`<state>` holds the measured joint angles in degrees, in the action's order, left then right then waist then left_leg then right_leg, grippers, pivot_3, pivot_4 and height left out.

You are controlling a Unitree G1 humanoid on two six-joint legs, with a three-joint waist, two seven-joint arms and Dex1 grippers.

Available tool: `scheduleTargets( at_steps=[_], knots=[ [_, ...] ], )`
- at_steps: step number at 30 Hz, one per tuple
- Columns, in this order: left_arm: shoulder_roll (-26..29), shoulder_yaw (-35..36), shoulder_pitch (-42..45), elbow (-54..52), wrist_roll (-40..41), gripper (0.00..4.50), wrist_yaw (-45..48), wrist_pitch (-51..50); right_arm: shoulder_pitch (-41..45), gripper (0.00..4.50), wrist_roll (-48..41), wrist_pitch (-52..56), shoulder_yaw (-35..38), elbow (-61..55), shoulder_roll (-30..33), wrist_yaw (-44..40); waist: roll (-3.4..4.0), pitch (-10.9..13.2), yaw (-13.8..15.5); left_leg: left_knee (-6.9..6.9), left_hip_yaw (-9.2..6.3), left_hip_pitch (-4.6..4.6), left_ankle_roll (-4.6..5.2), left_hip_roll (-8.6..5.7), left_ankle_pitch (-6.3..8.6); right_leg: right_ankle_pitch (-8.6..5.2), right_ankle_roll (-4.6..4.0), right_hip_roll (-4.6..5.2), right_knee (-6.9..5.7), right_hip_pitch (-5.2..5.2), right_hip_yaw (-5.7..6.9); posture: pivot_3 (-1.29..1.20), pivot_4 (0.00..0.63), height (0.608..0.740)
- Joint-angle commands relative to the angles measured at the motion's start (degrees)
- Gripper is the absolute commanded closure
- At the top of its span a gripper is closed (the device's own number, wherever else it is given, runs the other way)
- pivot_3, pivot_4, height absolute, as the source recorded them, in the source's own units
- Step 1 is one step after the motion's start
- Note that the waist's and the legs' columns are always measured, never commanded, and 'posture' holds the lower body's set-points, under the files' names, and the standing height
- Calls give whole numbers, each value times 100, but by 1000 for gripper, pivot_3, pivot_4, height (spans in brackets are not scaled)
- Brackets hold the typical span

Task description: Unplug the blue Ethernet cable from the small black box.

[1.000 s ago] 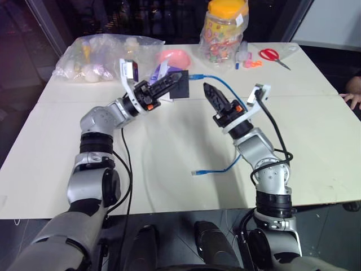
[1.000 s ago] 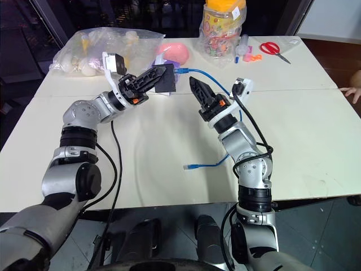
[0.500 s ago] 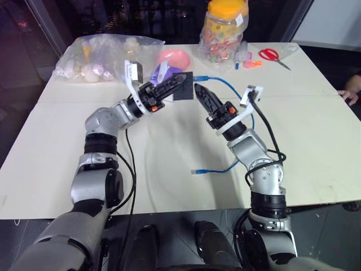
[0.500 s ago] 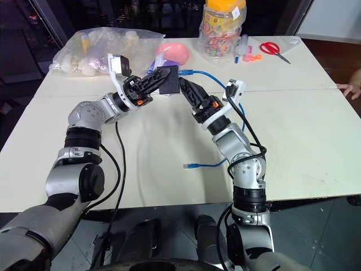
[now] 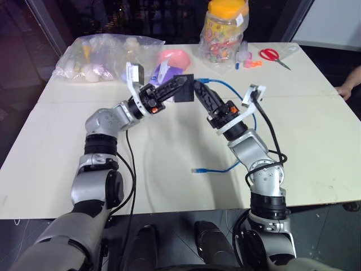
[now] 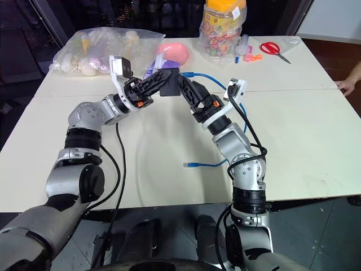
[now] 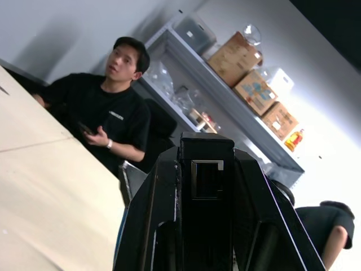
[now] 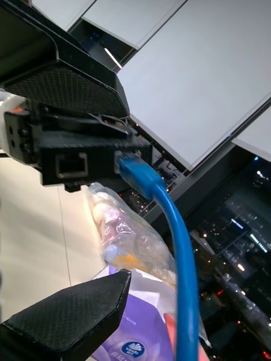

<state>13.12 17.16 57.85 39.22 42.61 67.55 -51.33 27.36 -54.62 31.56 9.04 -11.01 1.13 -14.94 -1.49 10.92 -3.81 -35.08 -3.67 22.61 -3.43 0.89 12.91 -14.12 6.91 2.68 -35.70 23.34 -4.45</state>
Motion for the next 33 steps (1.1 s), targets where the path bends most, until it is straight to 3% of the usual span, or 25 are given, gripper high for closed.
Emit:
scheduleTargets(
  at_steps=[1,3,5,11,17,27,29,33],
  knots=[
    [-27,21,-29,-327,201,3999,5,-109,156,30,-79,-129,59,-51,-77,-82,0,0,0,0,0,0,0,0,0,0,0,0,0,0,0,0,150,739],
    [-37,21,-66,-399,234,3999,-22,-157,176,30,-83,-156,88,-8,-110,-91,0,0,1,0,0,0,0,0,0,0,0,0,0,0,0,0,150,739],
    [-44,24,-79,-431,251,3999,-44,-177,187,862,-72,-173,100,31,-126,-100,0,0,0,0,0,0,0,0,0,0,0,0,0,0,0,0,150,739],
    [-85,50,-61,-481,297,3999,-148,-168,138,3900,-119,-110,58,48,-199,-115,0,0,1,0,0,0,0,0,0,0,0,0,0,0,0,0,150,739],
    [-92,66,-64,-487,307,3999,-198,-125,122,3900,-111,-106,87,78,-227,-67,0,0,1,0,0,0,0,0,0,0,0,0,1,0,0,0,150,739],
    [559,247,165,99,116,3999,-181,362,122,3900,-259,-270,1058,285,441,176,1,0,13,5,0,1,0,0,0,0,0,0,8,0,1,0,150,739],
    [588,204,205,189,-19,3999,-263,604,131,3900,-208,-269,1174,362,588,174,0,0,17,6,0,3,0,0,0,0,0,1,12,0,1,0,150,739],
    [45,-197,118,99,-963,3999,-1122,2420,371,3900,422,-246,1303,1308,994,745,0,0,119,3,5,4,0,0,0,1,0,3,27,-5,-1,0,150,739]
  ],
)
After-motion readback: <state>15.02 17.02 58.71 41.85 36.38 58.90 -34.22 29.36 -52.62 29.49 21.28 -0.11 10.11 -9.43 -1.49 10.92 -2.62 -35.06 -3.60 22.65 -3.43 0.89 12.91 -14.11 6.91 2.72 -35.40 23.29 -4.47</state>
